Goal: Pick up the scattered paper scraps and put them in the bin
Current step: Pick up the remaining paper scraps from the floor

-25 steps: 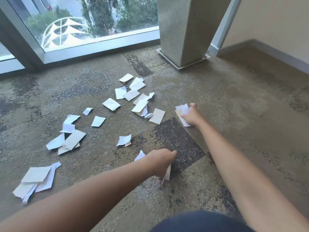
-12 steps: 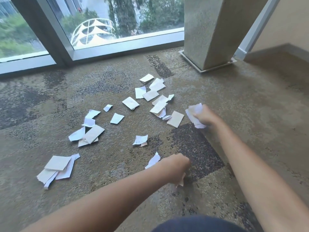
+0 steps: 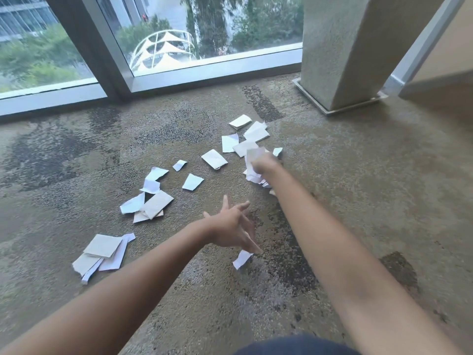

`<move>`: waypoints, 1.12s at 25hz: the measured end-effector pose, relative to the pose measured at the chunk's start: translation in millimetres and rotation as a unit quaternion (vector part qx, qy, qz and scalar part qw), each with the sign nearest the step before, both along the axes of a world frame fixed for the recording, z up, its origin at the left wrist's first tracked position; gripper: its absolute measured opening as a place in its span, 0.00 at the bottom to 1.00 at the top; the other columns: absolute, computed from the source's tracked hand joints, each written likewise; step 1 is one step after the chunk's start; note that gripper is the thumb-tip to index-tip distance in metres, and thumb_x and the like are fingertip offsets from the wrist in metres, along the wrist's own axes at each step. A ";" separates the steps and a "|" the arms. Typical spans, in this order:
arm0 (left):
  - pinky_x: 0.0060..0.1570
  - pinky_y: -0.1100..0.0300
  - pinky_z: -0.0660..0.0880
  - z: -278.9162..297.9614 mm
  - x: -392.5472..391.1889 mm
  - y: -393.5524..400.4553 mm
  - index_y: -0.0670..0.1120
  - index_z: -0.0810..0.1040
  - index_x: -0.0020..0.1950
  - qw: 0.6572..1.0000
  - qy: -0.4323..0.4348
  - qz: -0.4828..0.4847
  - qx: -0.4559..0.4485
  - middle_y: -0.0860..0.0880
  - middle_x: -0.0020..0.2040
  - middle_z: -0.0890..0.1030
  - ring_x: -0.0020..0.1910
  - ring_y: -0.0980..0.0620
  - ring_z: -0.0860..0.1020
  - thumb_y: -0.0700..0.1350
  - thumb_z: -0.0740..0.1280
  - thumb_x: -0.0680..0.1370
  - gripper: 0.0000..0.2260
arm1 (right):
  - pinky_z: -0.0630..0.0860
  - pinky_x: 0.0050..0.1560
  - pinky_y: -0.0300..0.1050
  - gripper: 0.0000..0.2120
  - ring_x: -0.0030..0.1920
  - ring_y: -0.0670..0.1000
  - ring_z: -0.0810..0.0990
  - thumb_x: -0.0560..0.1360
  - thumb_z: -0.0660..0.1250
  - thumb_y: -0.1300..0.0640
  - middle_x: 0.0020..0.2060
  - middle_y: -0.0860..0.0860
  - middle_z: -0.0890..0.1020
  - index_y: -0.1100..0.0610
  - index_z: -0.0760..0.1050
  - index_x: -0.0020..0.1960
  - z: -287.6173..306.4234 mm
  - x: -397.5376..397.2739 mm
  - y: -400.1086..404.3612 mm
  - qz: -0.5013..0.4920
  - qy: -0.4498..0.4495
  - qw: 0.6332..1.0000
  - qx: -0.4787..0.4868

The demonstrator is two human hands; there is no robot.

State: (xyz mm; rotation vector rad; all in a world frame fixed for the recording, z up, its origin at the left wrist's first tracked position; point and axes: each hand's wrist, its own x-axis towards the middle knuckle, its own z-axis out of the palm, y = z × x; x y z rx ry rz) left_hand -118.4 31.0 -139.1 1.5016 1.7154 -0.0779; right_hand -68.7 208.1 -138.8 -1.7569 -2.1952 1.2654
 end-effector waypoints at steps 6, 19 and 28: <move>0.72 0.35 0.46 -4.6 22.3 -16.1 0.55 0.85 0.49 0.998 0.063 -0.004 0.021 0.53 0.79 0.56 0.78 0.49 0.41 0.51 0.77 0.69 0.10 | 0.66 0.68 0.50 0.17 0.66 0.56 0.74 0.78 0.64 0.62 0.64 0.57 0.76 0.61 0.72 0.66 -29.1 -24.9 -30.6 0.032 -0.121 0.980 0.155; 0.45 0.50 0.78 1.2 52.1 -15.2 0.36 0.80 0.46 0.984 0.135 0.093 0.071 0.37 0.44 0.80 0.48 0.38 0.81 0.37 0.71 0.71 0.06 | 0.78 0.57 0.51 0.26 0.58 0.57 0.77 0.75 0.71 0.59 0.63 0.59 0.73 0.57 0.61 0.66 -28.6 31.2 -9.1 -0.049 0.176 0.983 -0.022; 0.43 0.53 0.75 7.0 72.0 -16.6 0.36 0.79 0.51 0.978 0.166 0.095 0.079 0.38 0.52 0.81 0.54 0.39 0.80 0.35 0.69 0.72 0.09 | 0.61 0.71 0.50 0.37 0.74 0.63 0.62 0.82 0.58 0.52 0.73 0.68 0.61 0.75 0.43 0.75 -24.0 76.0 -9.9 0.069 -0.177 0.982 0.001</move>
